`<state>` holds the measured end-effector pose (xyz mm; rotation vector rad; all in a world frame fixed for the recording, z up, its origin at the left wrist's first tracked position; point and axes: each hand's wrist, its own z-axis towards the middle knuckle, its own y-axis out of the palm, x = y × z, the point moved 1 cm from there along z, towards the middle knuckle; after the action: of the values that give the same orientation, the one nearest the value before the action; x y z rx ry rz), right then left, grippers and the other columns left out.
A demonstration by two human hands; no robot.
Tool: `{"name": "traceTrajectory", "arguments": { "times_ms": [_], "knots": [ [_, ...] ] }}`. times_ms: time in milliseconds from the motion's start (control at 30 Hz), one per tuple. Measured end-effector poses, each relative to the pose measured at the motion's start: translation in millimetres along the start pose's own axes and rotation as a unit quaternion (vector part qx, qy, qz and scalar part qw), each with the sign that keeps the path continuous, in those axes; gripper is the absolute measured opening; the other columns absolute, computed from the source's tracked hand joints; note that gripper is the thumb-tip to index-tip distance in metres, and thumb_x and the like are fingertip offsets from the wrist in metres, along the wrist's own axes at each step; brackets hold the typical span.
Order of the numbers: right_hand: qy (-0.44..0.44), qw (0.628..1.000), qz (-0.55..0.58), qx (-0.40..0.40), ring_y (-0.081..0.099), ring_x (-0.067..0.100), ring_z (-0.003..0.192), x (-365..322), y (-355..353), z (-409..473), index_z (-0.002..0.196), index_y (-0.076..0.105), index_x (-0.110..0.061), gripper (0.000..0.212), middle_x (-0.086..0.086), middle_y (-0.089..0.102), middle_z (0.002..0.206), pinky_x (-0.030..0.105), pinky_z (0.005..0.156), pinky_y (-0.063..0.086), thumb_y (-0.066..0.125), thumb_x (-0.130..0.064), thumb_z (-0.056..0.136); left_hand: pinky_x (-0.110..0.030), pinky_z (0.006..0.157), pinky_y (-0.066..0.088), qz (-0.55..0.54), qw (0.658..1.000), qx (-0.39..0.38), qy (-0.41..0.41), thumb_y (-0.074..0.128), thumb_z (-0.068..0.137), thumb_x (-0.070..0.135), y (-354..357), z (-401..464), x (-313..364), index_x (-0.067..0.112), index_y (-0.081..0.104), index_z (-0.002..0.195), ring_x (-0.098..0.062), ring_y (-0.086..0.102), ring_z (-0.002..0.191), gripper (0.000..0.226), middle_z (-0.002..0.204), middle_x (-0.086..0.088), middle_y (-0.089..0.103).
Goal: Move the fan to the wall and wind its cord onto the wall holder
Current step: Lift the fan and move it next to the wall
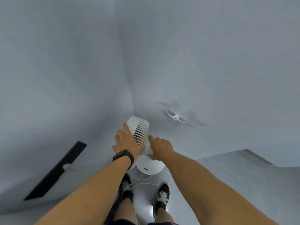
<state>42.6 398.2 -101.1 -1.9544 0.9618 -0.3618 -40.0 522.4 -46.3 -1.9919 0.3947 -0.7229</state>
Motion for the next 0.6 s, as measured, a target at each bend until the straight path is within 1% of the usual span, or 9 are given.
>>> {"name": "traceTrajectory", "arguments": {
  "times_ms": [100,200,300,367,433,600],
  "knots": [
    [0.011,1.0,0.009,-0.007,0.068,0.034,0.104,-12,-2,28,0.149,0.031,-0.017,0.097,0.012,0.065,0.122,0.043,0.084,0.056,0.089,-0.037,0.073,-0.057,0.096,0.049,0.01,1.0,-0.012,0.015,0.089,0.063,0.052,-4,34,-12,0.025,0.008,0.156,-0.038,0.044,0.13,0.126,0.143,-0.015,0.039],
    [0.018,1.0,0.012,-0.013,0.066,0.034,0.106,-22,-3,51,0.15,0.029,-0.017,0.097,0.012,0.063,0.124,0.042,0.082,0.053,0.087,-0.039,0.076,-0.058,0.098,0.05,0.005,1.0,-0.022,0.018,0.09,0.063,0.054,-6,61,-22,0.026,0.007,0.157,-0.038,0.043,0.134,0.128,0.147,-0.014,0.038],
    [0.009,1.0,0.009,-0.004,0.068,0.031,0.104,-31,-13,76,0.152,0.026,-0.018,0.099,0.01,0.063,0.124,0.038,0.074,0.048,0.085,-0.043,0.077,-0.058,0.094,0.054,-0.012,0.999,-0.019,0.023,0.092,0.061,0.053,-15,89,-27,0.027,0.011,0.155,-0.039,0.049,0.128,0.127,0.141,-0.014,0.042],
    [0.013,1.0,0.009,-0.004,0.068,0.031,0.103,-37,-21,88,0.151,0.026,-0.017,0.098,0.01,0.062,0.123,0.036,0.07,0.044,0.084,-0.043,0.077,-0.055,0.092,0.056,-0.021,0.999,-0.014,0.036,0.093,0.059,0.052,-23,105,-30,0.024,0.015,0.154,-0.038,0.05,0.125,0.126,0.136,-0.014,0.043],
    [0.014,1.0,0.005,-0.003,0.068,0.032,0.101,-42,-28,95,0.149,0.027,-0.016,0.096,0.011,0.062,0.122,0.037,0.07,0.044,0.085,-0.042,0.077,-0.051,0.09,0.055,-0.018,0.999,-0.008,0.038,0.093,0.061,0.051,-29,112,-31,0.022,0.016,0.154,-0.037,0.047,0.126,0.124,0.135,-0.015,0.044],
    [0.017,1.0,0.013,-0.003,0.068,0.032,0.099,-49,-23,107,0.148,0.027,-0.017,0.095,0.011,0.062,0.122,0.037,0.069,0.046,0.085,-0.042,0.077,-0.05,0.086,0.056,0.003,0.999,0.001,0.052,0.092,0.064,0.052,-34,116,-33,0.02,0.015,0.156,-0.035,0.048,0.126,0.125,0.136,-0.015,0.044]
  ]
}}
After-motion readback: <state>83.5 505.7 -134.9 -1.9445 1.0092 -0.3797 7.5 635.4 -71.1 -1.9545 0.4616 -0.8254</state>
